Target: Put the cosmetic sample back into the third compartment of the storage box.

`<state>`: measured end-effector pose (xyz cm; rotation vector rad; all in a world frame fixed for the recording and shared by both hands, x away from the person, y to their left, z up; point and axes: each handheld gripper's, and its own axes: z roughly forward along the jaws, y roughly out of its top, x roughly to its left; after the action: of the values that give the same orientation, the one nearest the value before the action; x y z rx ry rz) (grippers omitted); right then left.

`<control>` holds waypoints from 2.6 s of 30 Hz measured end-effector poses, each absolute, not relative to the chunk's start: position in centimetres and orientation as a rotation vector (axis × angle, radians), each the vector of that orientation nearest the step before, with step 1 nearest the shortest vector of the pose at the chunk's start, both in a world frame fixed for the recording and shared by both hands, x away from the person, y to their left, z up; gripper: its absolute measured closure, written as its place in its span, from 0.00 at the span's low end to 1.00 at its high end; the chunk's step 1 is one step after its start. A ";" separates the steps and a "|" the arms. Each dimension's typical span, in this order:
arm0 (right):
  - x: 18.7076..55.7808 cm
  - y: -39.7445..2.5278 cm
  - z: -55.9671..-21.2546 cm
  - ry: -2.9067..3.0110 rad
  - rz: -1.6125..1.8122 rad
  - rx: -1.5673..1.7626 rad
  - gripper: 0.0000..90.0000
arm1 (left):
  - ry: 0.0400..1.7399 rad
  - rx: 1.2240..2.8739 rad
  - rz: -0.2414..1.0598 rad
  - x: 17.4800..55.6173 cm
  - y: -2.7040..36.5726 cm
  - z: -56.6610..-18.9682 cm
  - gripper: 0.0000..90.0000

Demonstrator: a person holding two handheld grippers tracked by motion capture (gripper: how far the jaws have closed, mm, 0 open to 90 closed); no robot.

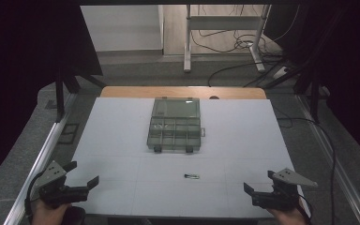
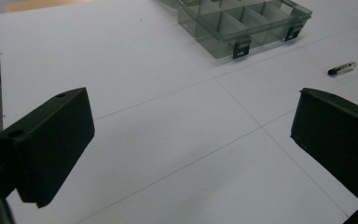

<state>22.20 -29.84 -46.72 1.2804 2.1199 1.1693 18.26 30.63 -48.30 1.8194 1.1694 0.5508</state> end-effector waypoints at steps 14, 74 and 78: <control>22.7 -29.7 -46.9 2.165 1.144 1.308 0.00 | 1.164 1.840 0.547 18.3 30.5 -48.3 0.00; 27.3 -25.1 -47.3 2.365 1.199 1.150 0.00 | 1.153 1.854 0.525 18.6 30.5 -48.4 0.01; 27.6 -24.7 -47.3 2.369 1.206 1.149 0.00 | 1.153 1.855 0.524 18.6 30.5 -48.4 0.01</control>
<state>27.64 -24.65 -47.31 1.1486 2.3687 1.2065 18.58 30.45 -48.36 1.8552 1.1529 0.5237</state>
